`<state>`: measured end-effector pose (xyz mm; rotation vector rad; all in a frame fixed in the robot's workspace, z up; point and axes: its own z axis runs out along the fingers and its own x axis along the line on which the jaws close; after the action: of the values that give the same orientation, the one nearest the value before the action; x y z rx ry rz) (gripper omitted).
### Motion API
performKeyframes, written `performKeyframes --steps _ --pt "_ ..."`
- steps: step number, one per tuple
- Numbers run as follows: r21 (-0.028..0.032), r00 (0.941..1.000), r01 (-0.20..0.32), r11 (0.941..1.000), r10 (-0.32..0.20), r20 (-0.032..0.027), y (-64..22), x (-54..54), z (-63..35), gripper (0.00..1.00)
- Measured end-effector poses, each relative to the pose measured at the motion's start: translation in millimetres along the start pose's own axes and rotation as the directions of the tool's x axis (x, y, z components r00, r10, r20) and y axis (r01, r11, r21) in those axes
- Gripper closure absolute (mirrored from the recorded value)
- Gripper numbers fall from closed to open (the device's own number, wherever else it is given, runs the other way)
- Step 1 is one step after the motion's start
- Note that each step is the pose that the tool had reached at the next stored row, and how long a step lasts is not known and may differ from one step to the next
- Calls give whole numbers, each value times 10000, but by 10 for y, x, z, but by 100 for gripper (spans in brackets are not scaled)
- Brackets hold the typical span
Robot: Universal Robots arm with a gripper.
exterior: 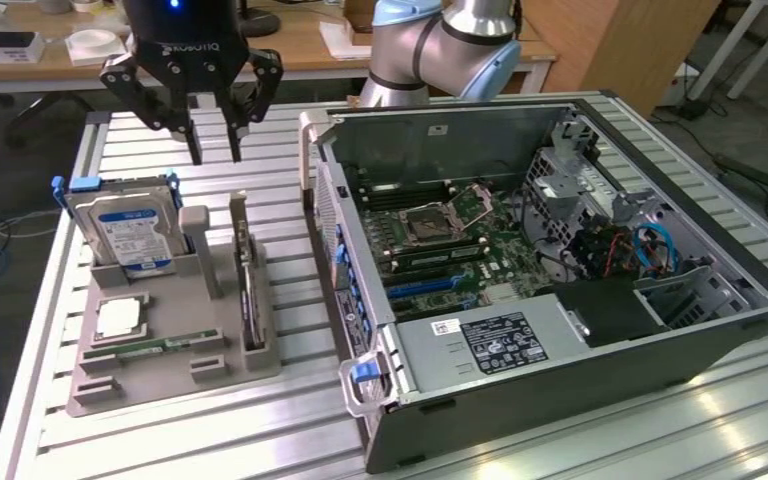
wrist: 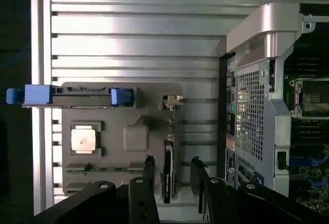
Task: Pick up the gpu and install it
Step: 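Pick up the gpu and move the gpu toward the slot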
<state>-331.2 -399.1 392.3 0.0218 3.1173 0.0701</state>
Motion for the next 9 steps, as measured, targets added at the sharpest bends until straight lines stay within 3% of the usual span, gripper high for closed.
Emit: performKeyframes --steps 9 --pt "2 10000 6 10000 -6 -1 -26 0 -1 58"
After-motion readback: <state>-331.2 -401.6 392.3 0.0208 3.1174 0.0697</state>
